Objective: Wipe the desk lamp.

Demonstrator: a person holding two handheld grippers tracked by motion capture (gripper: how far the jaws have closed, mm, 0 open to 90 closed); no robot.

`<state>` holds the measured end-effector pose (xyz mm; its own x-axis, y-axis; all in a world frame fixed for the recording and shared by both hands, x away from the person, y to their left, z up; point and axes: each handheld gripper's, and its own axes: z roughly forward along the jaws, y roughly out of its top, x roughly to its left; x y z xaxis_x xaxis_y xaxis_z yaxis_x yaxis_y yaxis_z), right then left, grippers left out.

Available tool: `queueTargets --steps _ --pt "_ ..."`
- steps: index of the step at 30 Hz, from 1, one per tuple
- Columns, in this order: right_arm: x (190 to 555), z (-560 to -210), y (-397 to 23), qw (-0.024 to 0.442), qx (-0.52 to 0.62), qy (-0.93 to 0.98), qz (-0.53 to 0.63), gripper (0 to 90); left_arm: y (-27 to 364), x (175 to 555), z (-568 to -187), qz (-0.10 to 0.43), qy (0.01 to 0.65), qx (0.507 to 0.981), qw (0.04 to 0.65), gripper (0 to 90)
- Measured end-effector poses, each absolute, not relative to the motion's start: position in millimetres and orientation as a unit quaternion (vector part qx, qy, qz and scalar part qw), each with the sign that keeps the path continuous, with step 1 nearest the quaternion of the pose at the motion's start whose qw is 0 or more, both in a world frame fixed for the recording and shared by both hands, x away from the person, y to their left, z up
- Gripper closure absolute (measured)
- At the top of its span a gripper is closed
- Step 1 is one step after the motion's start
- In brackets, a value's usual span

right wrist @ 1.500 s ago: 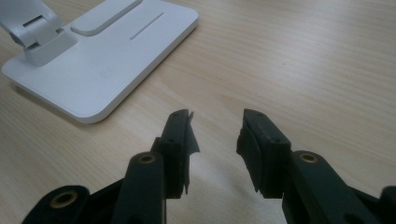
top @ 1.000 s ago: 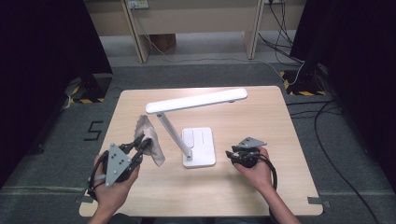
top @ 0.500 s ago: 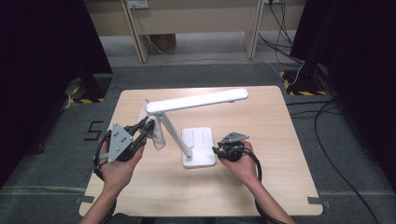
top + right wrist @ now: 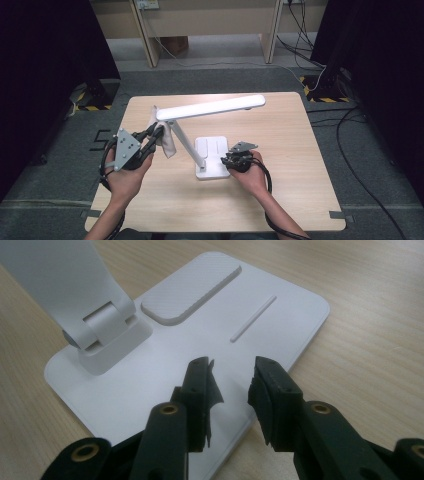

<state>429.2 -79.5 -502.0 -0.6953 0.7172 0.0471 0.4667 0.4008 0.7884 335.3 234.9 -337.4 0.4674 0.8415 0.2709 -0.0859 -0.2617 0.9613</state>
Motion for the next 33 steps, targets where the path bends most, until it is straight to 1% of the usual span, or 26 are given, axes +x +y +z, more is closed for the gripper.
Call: queueTargets --steps 5,12,19,24,27,33 --pt "429.9 -505.3 -76.6 0.150 0.357 0.827 0.409 68.3 243.4 338.0 -336.0 0.436 0.295 0.661 0.535 81.8" --pt "430.3 -507.5 -75.7 0.149 0.360 0.826 0.408 68.7 237.7 343.3 -337.6 0.426 0.297 0.660 0.543 81.7" --pt "428.5 -510.0 -75.6 0.153 0.353 0.824 0.417 77.0 231.5 344.1 -337.6 0.427 0.298 0.658 0.544 81.7" --pt "427.2 -510.9 -74.9 0.153 0.355 0.821 0.420 80.6 228.3 344.5 -337.6 0.430 0.295 0.661 0.539 81.8" --pt "426.7 -511.6 -74.8 0.159 0.348 0.822 0.422 81.6 226.6 344.9 -338.0 0.433 0.294 0.661 0.538 81.7" --pt "427.2 -511.8 -75.2 0.155 0.348 0.822 0.423 81.9 224.0 346.0 -338.5 0.442 0.291 0.662 0.531 81.8"
